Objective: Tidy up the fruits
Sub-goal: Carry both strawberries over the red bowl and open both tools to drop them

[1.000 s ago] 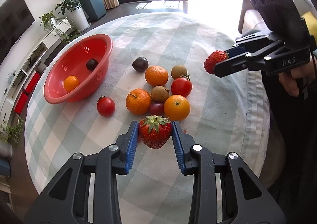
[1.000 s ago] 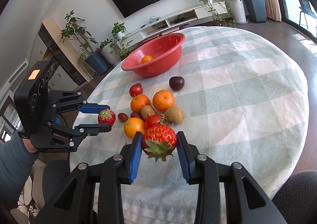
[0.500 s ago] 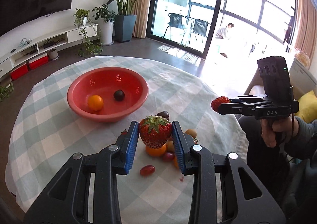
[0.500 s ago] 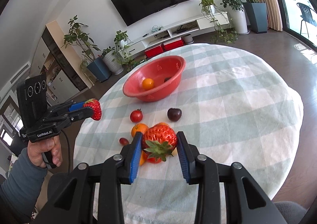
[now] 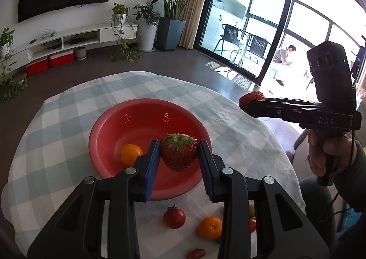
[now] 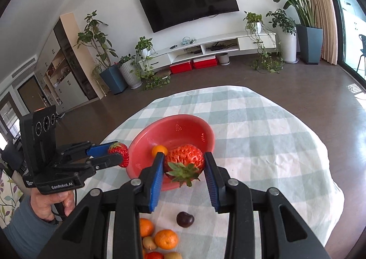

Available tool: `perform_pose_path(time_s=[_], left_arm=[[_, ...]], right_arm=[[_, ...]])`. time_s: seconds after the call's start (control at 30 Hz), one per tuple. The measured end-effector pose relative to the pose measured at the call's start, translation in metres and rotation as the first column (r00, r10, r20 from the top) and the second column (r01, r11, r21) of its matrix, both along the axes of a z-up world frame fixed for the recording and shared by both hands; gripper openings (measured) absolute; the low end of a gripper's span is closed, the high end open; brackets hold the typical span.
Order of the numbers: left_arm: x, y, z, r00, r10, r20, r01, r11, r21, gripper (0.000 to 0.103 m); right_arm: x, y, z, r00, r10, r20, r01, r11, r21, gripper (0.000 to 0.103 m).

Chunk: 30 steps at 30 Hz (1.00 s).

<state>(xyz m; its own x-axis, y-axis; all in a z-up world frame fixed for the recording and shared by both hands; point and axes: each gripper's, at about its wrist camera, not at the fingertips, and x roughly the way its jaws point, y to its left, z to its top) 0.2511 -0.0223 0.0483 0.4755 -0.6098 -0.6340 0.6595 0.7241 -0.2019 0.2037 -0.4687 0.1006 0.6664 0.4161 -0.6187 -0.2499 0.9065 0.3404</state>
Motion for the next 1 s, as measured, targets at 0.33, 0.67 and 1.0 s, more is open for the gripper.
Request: perform_pose_path(time_s=[0.33,0.67,1.0], left_arm=[[0.039,-0.031,-0.051,0.994,0.058,-0.088,-0.042,0.984,0.173,0.032],[0.043,-0.046,-0.078,0.995,0.051,-0.091,-0.025,0.965,0.261,0.032],[0.047,-0.051,-0.087,0.994,0.071,-0.085,-0.043,0.955,0.294,0.032]], right_arm=[[0.078,0.049,-0.045,0.986,0.082,-0.146,-0.089,0.995,-0.042,0.037],[0.113,0.074,-0.077,0.968,0.084,-0.235,-0.110,0.989,-0.103,0.037],[0.115,0.092,-0.087,0.971,0.084,-0.223,-0.137,0.963,-0.233,0.037]])
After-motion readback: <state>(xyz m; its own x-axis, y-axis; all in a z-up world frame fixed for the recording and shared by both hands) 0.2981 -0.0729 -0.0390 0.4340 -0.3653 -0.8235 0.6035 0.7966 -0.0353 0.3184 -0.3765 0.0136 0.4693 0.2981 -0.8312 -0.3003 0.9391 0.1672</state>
